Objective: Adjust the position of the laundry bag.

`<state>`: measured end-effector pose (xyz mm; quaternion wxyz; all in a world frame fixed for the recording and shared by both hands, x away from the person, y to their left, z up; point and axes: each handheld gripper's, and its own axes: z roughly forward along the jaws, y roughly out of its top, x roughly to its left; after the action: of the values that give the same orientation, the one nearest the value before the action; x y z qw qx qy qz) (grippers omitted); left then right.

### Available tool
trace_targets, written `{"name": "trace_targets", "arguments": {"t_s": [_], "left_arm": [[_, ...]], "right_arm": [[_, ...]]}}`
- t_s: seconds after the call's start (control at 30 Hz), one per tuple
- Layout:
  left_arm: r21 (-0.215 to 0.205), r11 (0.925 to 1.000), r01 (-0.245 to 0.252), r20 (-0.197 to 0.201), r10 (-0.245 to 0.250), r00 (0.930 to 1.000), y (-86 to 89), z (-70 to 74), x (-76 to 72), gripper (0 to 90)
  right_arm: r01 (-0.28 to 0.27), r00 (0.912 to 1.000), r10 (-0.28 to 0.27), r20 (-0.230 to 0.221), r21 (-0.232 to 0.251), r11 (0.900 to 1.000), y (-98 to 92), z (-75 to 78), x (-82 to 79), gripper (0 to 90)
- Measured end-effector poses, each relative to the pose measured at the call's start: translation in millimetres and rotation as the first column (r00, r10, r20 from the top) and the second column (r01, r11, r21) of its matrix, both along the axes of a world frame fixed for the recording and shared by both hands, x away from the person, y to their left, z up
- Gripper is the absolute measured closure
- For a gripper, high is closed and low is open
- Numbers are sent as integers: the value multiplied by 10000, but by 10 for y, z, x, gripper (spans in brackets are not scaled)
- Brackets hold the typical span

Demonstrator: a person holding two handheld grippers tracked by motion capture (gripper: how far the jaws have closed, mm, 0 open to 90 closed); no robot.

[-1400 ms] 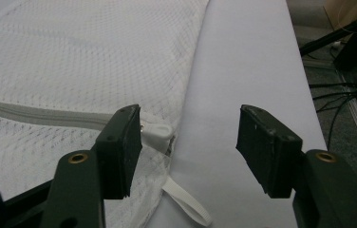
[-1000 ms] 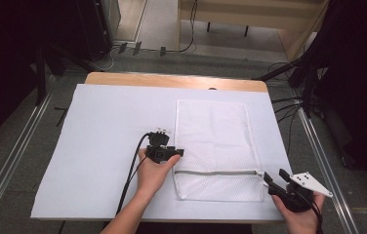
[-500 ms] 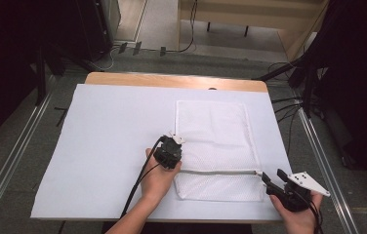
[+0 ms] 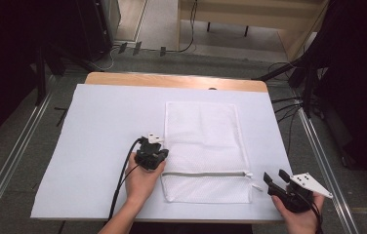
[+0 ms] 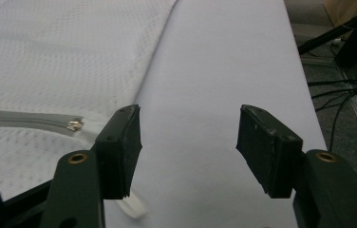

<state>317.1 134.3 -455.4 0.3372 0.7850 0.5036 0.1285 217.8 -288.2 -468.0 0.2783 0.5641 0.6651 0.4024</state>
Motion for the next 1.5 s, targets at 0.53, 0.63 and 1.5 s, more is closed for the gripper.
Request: {"name": "trace_targets", "arguments": {"t_s": [0.53, 0.63, 1.5], "left_arm": [[-1175, 9852, -1250, 342, 1298, 9909, 911, 117, -324, 900], [-1321, 9845, -1152, 341, 1206, 9921, 950, 86, -331, 900], [-1989, 9796, -286, 1509, 594, 9868, 731, 268, -538, 327]], "right_arm": [[-342, 9994, 341, 97, 50, 9994, 114, 2, -13, 413], [-550, 9984, 543, 180, 391, 9977, 136, 9, -22, 407], [-2548, 9645, 2634, -161, 2032, 9454, 542, 60, -134, 460]]}}
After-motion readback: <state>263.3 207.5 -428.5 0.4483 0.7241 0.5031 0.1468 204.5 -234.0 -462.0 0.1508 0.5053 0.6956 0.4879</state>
